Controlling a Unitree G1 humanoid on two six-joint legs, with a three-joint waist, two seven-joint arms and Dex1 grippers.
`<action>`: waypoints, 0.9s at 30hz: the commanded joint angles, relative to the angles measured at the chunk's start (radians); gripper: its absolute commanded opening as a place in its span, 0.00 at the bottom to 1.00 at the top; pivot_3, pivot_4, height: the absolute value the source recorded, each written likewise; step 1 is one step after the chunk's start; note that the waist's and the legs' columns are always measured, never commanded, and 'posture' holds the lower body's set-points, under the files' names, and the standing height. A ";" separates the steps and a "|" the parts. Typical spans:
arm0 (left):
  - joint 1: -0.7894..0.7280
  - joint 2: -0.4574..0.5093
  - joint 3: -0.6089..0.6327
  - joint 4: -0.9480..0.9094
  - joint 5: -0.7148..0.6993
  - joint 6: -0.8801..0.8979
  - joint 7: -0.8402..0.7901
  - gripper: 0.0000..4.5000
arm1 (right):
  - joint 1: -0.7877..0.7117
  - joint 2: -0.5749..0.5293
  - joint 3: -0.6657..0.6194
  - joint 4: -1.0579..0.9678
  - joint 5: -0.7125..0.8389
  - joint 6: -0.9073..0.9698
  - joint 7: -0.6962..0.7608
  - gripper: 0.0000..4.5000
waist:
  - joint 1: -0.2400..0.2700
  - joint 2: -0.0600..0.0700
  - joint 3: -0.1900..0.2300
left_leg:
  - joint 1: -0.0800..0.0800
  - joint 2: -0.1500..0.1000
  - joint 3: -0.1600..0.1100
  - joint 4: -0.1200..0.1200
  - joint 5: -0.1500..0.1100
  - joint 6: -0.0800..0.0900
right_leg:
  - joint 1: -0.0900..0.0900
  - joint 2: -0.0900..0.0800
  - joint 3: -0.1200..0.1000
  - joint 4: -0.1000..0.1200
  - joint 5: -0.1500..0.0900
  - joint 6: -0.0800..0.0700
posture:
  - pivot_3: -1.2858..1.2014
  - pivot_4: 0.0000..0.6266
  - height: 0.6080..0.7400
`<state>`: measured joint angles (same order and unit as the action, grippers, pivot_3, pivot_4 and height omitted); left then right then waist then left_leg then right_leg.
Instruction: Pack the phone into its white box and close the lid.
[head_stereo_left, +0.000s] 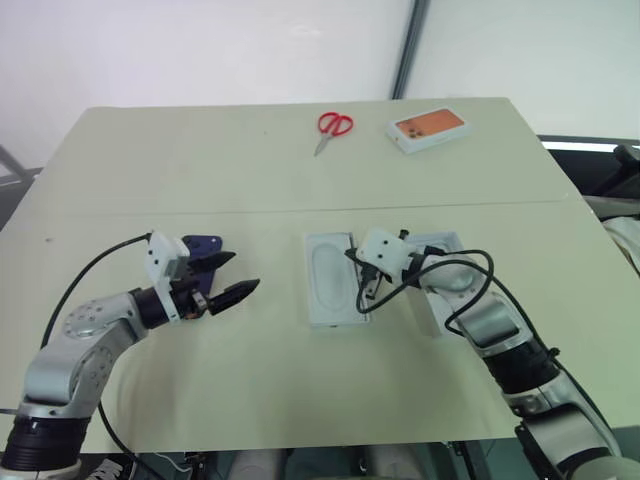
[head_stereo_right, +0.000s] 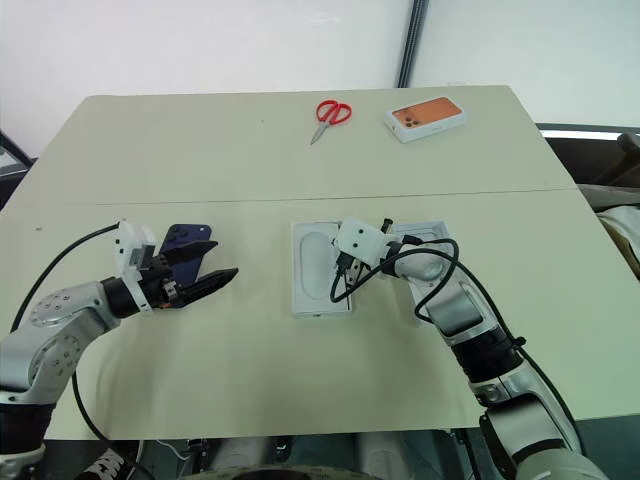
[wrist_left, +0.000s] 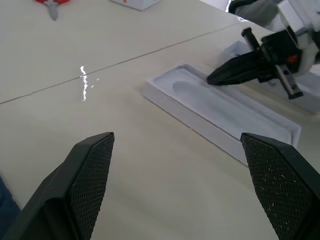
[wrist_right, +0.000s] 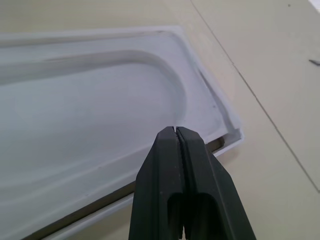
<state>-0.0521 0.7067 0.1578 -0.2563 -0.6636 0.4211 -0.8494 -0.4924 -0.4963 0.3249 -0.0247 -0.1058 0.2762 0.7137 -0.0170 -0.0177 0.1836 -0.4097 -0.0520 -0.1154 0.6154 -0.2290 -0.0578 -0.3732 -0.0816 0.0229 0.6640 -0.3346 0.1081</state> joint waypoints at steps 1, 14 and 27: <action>-0.003 0.006 0.031 -0.011 0.021 -0.051 -0.036 0.96 | -0.029 0.008 0.021 -0.020 -0.023 -0.030 0.016 0.01 | 0.001 0.000 0.000 | 0.000 0.000 0.000 0.000 0.000 0.000 | 0.000 0.000 0.000 0.000 0.000 0.000 | 0.52 0.24 1.00; -0.011 -0.027 0.038 -0.027 0.036 -0.047 -0.023 0.96 | 0.035 -0.023 0.090 0.029 -0.116 -0.113 0.051 0.01 | 0.000 0.000 0.000 | 0.001 0.000 0.000 0.000 0.000 0.000 | 0.001 0.001 0.000 0.001 0.000 0.000 | 0.52 0.24 1.00; -0.032 -0.044 0.034 -0.013 0.054 -0.047 -0.007 0.96 | -0.037 0.006 0.010 -0.047 -0.066 -0.052 0.078 0.01 | -0.001 0.000 0.000 | 0.002 0.000 0.000 0.001 0.001 0.001 | 0.001 0.002 0.000 0.002 0.000 0.000 | 0.52 0.24 1.00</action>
<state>-0.0749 0.6631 0.1734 -0.2561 -0.6155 0.3843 -0.8623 -0.4986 -0.4919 0.3725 -0.0174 -0.1908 0.2136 0.7848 -0.0185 -0.0177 0.1834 -0.4078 -0.0521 -0.1153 0.6162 -0.2283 -0.0573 -0.3722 -0.0799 0.0229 0.6663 -0.3344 0.1082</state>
